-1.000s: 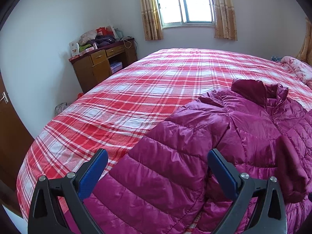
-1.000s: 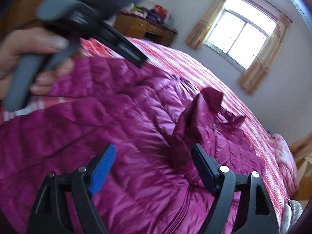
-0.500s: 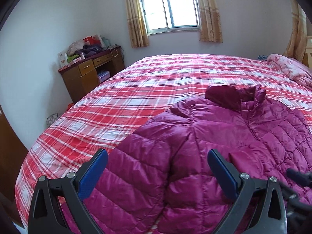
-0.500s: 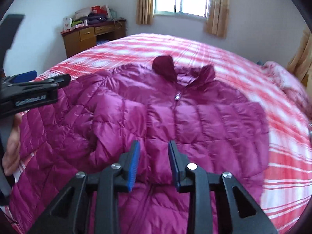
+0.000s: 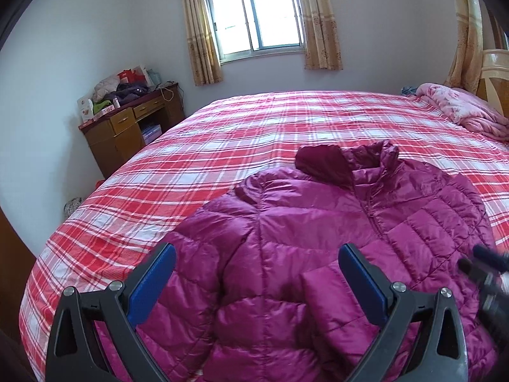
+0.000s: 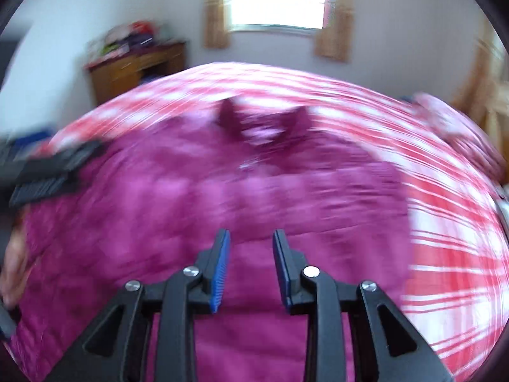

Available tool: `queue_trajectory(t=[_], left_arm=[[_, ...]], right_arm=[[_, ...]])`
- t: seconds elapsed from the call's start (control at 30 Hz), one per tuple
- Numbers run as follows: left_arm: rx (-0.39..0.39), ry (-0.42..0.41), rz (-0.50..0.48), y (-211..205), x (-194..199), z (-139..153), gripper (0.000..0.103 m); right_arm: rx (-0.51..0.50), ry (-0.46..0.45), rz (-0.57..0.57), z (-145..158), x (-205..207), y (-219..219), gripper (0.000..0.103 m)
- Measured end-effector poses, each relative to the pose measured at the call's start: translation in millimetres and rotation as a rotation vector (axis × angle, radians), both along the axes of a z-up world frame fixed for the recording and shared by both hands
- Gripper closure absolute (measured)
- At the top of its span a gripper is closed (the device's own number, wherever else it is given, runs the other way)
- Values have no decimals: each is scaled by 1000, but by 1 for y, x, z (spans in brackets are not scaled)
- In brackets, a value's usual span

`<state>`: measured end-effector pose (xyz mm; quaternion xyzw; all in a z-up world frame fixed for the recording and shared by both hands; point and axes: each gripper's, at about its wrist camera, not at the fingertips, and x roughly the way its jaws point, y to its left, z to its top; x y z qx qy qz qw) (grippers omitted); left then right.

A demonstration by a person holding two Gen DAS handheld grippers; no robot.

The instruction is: Fold large clothes

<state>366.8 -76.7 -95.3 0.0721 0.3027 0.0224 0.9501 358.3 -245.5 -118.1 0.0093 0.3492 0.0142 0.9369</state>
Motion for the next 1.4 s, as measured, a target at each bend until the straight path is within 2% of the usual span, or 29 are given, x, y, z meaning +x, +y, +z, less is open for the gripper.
queue_trajectory(t=[0.1,0.27,0.3,0.37,0.7,0.9,0.93,0.97,1.0,1.07,1.2,1.4], left_arm=[[27,-1,-33,-19,3,-11,1],[112,110,10,-33,25,-57,1],[117,141,21,-31,29,-66,1],[91,184,25,-25,34,-79,1],[45,230,13,-20,42,-90,1],[-17,256,13,-12,46,-93,1],[-19,254,14,-12,46,-93,1],[-21,251,15,-11,45,-93,1],[-22,249,14,-11,45,-93,1],[-31,252,14,-11,45,-93,1],[-37,250,14,-9,44,-93,1],[-49,254,11,-7,45,-93,1]], right_arm=[[65,-20,-134,-1,21,-45,72],[27,61,-145,-30,52,-63,72],[36,75,-141,-32,45,-69,72],[50,96,-133,-41,43,-74,72],[101,158,-124,-53,56,-78,71],[35,170,-130,-52,58,-68,71],[15,165,-133,-49,57,-65,69],[12,158,-134,-45,54,-62,62],[28,149,-131,-41,48,-59,49],[50,114,-112,-31,37,-50,36],[8,61,-44,-18,19,-20,36],[10,82,14,-32,15,10,36]])
